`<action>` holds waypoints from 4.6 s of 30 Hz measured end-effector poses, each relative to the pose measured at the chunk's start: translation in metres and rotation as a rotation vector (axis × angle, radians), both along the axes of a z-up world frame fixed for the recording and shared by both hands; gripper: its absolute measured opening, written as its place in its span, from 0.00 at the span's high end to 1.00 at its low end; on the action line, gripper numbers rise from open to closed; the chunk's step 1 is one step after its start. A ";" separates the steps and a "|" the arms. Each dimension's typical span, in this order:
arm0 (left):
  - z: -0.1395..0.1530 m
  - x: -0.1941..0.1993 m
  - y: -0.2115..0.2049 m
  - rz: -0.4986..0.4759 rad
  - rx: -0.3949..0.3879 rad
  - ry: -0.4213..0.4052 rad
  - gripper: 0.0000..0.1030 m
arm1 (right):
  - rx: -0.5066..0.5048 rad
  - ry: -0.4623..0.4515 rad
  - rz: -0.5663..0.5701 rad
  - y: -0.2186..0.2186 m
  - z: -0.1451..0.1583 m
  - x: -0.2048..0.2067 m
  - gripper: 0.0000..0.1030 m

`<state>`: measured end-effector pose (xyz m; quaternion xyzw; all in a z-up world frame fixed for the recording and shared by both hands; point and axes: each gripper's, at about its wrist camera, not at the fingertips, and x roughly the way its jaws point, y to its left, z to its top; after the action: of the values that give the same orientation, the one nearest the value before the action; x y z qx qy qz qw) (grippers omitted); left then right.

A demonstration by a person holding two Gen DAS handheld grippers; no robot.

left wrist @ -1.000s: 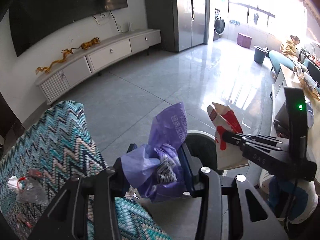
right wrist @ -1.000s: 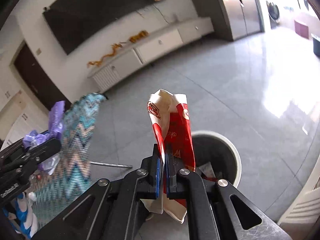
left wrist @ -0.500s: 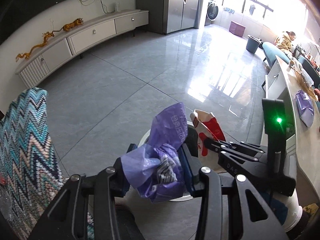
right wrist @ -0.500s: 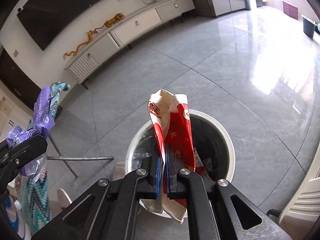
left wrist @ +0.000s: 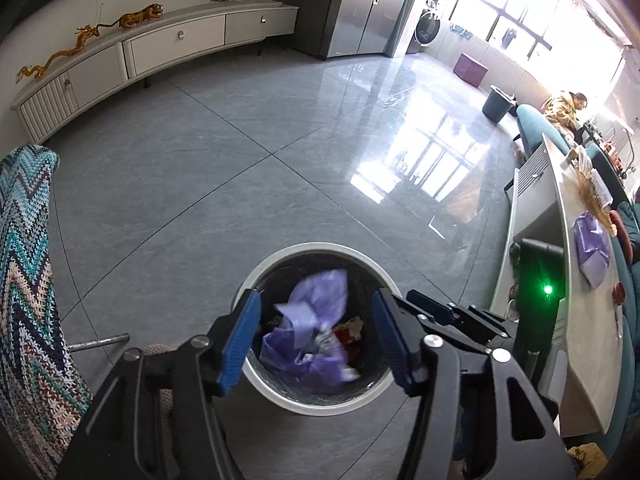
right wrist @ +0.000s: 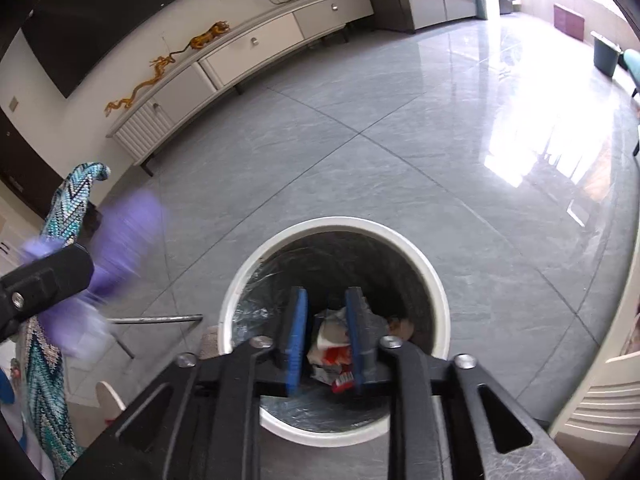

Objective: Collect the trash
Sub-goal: 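Carry both bags over the grey bin and open both grippers to drop them, then move both grippers back over the blanket toward the clear plastic wrappers, then grasp the clear plastic bag with the left gripper while the right gripper grasps the red-trimmed plastic wrapper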

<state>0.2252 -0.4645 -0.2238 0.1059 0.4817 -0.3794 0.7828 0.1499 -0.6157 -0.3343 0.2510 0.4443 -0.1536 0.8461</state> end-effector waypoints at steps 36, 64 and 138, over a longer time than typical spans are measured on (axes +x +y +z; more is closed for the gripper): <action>0.121 -0.050 0.276 0.361 -0.012 -0.332 0.32 | -0.430 -0.203 0.432 0.235 0.169 -0.039 0.47; 0.094 -0.114 0.520 0.749 0.034 -0.310 0.31 | -0.484 -0.275 0.894 0.459 0.179 -0.043 0.46; 0.036 -0.101 0.509 0.566 -0.032 -0.205 0.71 | -0.198 -0.247 0.774 0.424 0.145 0.146 0.95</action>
<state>0.1245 0.0442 -0.1875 -0.0070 0.4047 -0.1412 0.9034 0.2964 -0.1915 -0.1897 -0.0004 0.3841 0.1651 0.9084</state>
